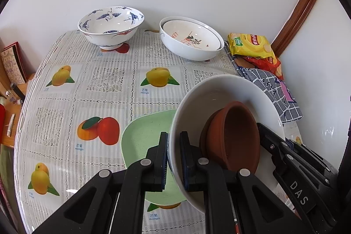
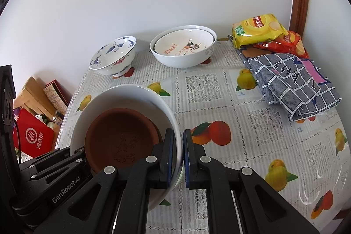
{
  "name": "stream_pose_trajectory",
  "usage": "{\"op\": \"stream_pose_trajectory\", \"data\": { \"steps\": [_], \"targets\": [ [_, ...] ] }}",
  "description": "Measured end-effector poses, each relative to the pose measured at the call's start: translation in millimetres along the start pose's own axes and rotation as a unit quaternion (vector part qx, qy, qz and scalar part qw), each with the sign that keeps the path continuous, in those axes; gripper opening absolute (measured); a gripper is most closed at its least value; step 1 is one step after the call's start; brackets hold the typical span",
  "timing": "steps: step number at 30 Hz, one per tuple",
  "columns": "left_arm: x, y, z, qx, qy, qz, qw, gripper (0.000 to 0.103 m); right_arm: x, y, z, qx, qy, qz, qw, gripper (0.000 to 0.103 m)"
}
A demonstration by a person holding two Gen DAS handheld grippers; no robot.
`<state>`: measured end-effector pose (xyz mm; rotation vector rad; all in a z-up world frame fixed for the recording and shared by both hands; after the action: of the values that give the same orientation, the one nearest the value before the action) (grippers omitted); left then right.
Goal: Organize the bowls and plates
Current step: 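Lower the white bowl onto the green plate with both grippers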
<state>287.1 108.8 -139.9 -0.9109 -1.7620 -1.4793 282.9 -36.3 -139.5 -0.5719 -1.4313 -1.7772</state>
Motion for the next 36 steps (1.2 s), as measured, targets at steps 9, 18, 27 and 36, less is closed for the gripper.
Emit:
{"op": "stream_pose_trajectory", "data": {
  "steps": [9, 18, 27, 36],
  "targets": [
    [-6, -1, 11, 0.008, 0.004, 0.006, 0.9999, 0.011, -11, -1, 7, 0.006, 0.004, 0.008, 1.000, 0.009],
    [-16, -4, 22, 0.015, 0.011, 0.015, 0.9997, 0.011, -25, -5, 12, 0.010, 0.009, 0.020, 1.000, 0.009],
    [-30, -8, 31, 0.020, 0.016, 0.029, 0.9992, 0.011, -42, -12, 16, 0.013, 0.011, 0.035, 0.999, 0.009],
    [-50, -15, 37, 0.027, 0.017, 0.046, 0.9985, 0.011, -60, -21, 16, 0.014, 0.009, 0.055, 0.998, 0.009]
  ]
}}
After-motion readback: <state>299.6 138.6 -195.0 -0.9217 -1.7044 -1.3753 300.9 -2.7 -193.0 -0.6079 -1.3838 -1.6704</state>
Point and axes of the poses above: each gripper's, at about its wrist camera, not at the fingertips, and x roughly against the way its jaws point, z to its left, y to its top, the point moved 6 cm from there along -x, roughly the way its jaws point, and after that the axes turned 6 degrees about y, right-handed, at the moved point
